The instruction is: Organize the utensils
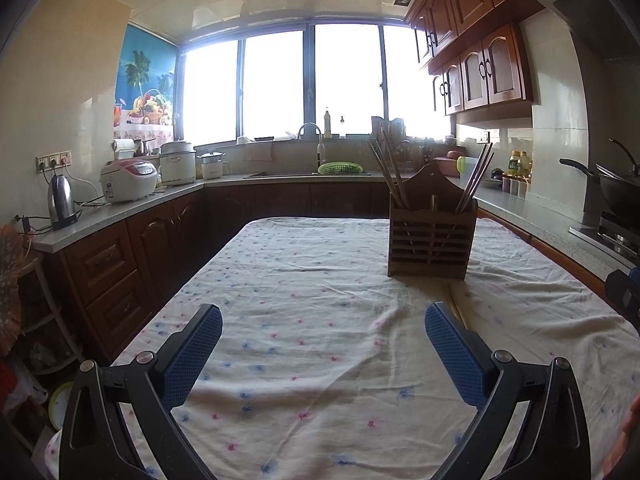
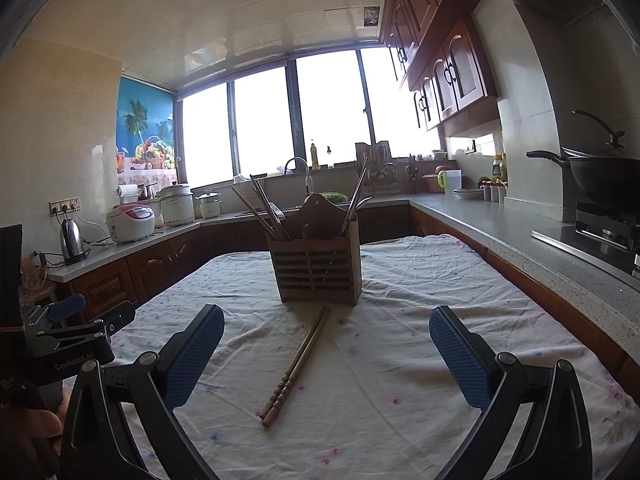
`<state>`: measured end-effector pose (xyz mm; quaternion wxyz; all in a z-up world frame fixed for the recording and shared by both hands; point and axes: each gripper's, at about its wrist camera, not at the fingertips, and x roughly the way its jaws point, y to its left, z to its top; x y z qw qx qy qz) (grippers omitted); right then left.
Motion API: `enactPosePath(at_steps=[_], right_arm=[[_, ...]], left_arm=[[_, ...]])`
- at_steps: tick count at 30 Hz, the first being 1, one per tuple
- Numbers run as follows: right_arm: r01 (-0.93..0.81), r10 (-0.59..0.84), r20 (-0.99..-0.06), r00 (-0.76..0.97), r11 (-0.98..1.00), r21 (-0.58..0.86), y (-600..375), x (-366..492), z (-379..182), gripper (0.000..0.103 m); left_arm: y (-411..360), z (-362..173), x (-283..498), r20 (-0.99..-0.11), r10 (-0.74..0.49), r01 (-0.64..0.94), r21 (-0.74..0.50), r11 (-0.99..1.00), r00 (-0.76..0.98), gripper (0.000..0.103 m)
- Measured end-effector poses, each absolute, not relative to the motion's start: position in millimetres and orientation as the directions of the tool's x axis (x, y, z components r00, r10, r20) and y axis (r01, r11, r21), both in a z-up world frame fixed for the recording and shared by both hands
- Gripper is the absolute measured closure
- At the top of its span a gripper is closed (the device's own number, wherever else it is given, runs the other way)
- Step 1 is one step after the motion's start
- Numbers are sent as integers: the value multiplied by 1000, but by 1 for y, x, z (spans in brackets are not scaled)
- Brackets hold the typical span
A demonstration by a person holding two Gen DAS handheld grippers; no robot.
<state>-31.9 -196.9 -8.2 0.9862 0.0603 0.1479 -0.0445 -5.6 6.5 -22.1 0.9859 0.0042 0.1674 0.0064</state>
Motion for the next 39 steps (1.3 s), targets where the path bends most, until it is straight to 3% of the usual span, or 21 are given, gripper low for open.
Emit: enactPosePath(at_steps=[39], right_arm=[[87, -50, -292, 955, 990, 115, -196, -31, -2, 0]], left_arm=[[-2, -23, -5, -342, 8, -3, 17, 1000, 940, 1]])
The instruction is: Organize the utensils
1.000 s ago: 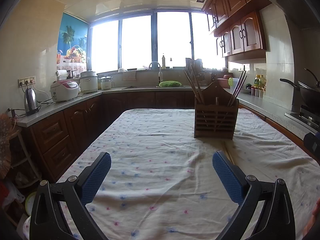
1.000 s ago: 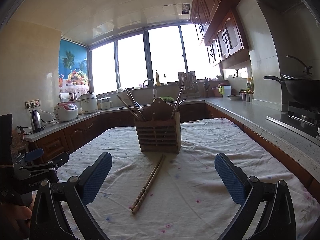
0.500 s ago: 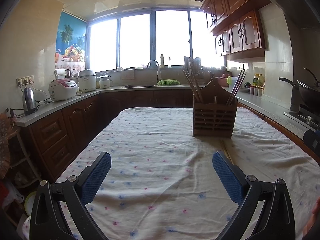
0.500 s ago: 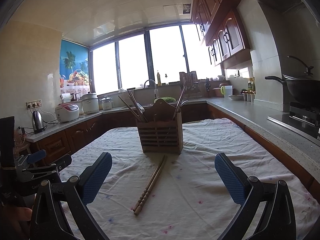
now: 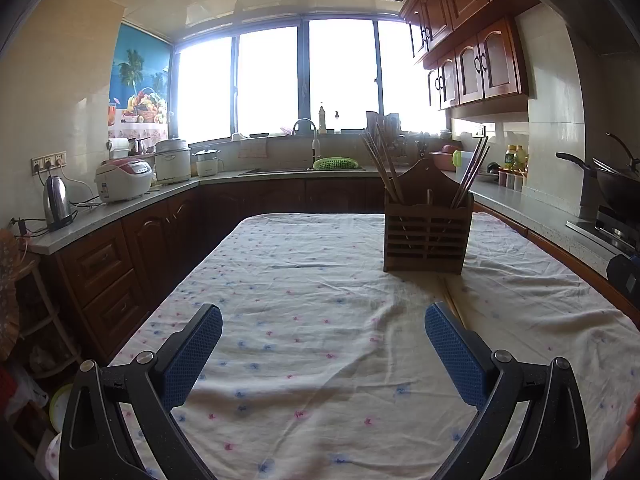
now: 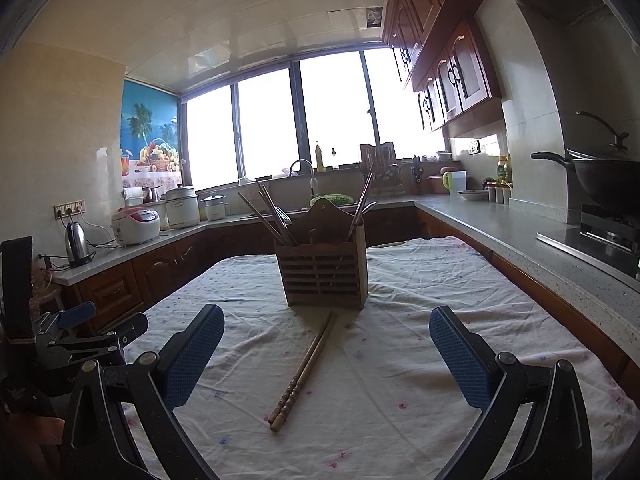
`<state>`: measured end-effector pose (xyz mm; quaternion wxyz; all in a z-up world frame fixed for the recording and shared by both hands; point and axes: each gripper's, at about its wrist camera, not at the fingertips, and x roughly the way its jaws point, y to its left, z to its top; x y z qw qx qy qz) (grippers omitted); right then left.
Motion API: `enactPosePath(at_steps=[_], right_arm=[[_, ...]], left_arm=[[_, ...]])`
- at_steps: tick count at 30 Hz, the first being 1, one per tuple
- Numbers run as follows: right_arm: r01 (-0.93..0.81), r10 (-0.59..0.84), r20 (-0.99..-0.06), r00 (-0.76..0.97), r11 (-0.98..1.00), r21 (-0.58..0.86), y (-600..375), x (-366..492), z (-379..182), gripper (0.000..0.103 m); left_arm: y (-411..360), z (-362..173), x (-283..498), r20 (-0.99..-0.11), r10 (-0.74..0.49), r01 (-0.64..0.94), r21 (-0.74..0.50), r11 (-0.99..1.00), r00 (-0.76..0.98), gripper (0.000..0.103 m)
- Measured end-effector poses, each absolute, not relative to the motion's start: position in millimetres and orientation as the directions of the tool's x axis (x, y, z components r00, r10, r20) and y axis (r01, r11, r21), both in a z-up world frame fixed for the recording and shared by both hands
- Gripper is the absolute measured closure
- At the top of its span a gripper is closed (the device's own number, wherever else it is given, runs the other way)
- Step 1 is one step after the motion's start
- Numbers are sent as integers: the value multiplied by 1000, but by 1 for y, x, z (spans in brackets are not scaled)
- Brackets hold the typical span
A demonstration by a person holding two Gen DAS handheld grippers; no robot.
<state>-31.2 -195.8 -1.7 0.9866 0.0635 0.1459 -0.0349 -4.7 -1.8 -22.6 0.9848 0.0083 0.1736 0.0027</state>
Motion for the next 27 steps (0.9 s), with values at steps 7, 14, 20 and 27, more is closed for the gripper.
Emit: enactPosePath(at_steps=[7, 14, 20, 27], right_arm=[[87, -49, -292, 955, 990, 116, -196, -31, -2, 0], [85, -49, -291, 955, 990, 114, -195, -31, -2, 0], [86, -49, -293, 955, 990, 115, -195, -31, -2, 0], [84, -47, -294, 955, 990, 115, -194, -31, -2, 0]], left_arm=[[-2, -23, -5, -342, 8, -3, 17, 1000, 940, 1], [-2, -23, -5, -342, 8, -2, 17, 1000, 940, 1], [-3, -23, -5, -342, 8, -2, 17, 1000, 940, 1], [-3, -23, -5, -342, 8, -3, 16, 1000, 940, 1]])
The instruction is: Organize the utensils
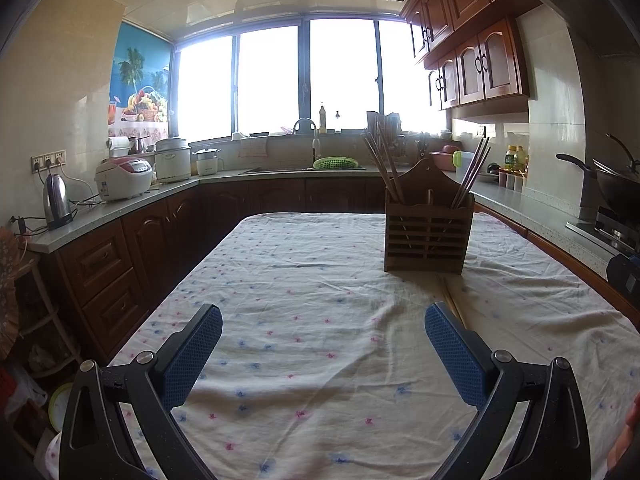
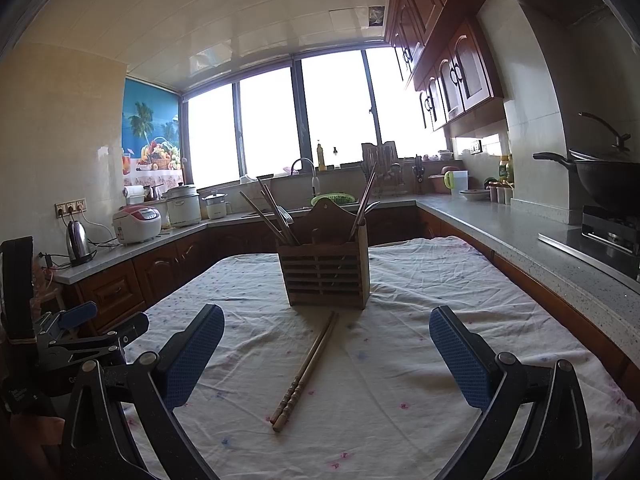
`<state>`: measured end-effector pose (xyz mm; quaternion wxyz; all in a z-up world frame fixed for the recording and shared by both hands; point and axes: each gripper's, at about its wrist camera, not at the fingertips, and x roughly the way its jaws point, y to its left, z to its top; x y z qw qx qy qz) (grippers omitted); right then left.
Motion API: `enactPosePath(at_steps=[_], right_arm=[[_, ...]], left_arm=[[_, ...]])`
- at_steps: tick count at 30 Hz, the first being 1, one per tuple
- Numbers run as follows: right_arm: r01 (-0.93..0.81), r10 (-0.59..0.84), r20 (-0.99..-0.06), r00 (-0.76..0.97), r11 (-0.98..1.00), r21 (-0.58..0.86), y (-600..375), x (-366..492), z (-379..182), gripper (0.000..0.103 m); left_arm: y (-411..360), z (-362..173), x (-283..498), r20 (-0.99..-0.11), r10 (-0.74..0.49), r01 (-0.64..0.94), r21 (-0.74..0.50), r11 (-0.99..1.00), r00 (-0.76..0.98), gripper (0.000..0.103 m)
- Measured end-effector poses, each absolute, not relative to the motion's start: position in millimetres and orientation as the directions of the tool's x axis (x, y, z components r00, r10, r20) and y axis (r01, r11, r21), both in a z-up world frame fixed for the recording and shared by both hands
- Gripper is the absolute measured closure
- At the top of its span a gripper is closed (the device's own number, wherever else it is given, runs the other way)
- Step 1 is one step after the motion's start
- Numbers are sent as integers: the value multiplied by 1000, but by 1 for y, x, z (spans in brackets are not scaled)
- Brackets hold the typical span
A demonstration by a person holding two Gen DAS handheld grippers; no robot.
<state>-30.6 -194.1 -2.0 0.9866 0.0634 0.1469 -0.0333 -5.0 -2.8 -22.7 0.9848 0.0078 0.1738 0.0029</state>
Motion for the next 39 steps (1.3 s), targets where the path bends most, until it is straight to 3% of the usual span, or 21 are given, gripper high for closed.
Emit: enactPosePath(at_steps=[39], right_arm=[[86, -39, -336, 941, 988, 128, -201, -20, -6, 0]], left_arm=[[-10, -15, -5, -368, -26, 27, -4, 1000, 930, 1]])
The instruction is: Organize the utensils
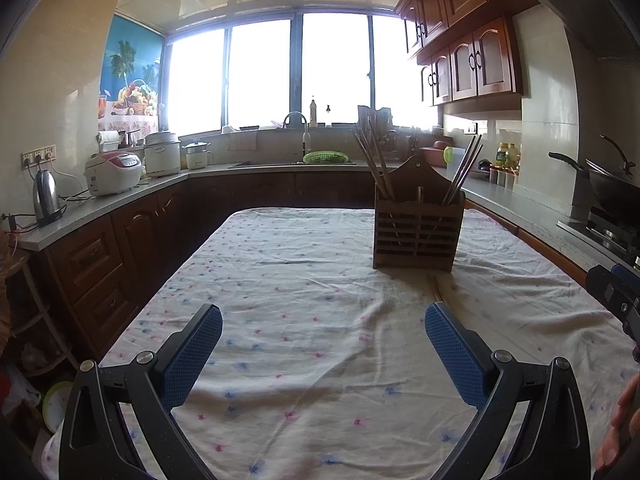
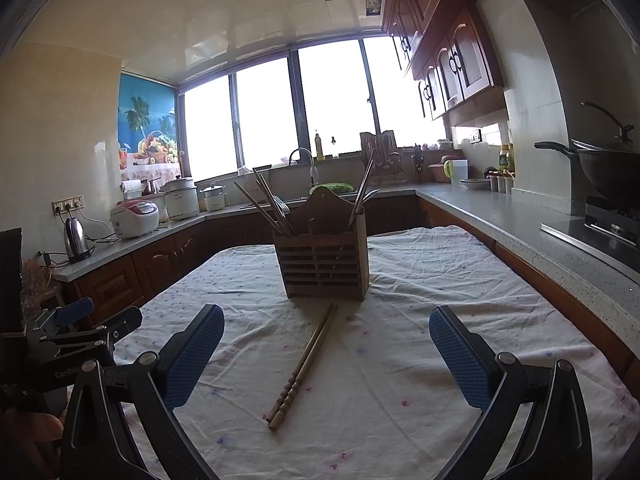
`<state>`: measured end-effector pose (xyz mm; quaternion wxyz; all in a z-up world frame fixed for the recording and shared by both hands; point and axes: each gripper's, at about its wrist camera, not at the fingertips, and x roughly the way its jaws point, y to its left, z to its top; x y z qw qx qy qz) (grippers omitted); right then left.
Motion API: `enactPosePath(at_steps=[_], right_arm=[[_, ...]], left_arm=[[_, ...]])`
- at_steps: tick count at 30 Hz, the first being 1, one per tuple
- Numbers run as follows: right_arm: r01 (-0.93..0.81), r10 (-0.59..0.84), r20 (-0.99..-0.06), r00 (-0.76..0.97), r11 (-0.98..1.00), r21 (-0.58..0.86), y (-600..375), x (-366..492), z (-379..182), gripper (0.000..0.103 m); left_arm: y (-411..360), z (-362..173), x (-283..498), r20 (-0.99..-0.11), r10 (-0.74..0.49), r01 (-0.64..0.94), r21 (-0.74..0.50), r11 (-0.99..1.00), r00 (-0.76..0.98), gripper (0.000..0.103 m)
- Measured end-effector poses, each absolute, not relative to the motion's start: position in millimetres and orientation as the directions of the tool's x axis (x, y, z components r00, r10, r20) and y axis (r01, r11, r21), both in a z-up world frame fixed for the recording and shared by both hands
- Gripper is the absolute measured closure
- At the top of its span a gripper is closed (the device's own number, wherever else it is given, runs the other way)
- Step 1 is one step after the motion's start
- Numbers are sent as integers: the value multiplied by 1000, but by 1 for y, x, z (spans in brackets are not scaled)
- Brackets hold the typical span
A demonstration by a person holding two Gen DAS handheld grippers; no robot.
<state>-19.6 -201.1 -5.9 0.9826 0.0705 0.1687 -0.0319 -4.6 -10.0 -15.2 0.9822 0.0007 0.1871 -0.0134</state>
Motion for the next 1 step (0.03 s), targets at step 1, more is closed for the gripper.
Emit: enactPosePath(at_steps=[1], right_arm=[[87, -39, -338, 940, 988, 128, -201, -19, -6, 0]], left_arm=[[-11, -15, -5, -369, -29, 30, -4, 1000, 929, 1]])
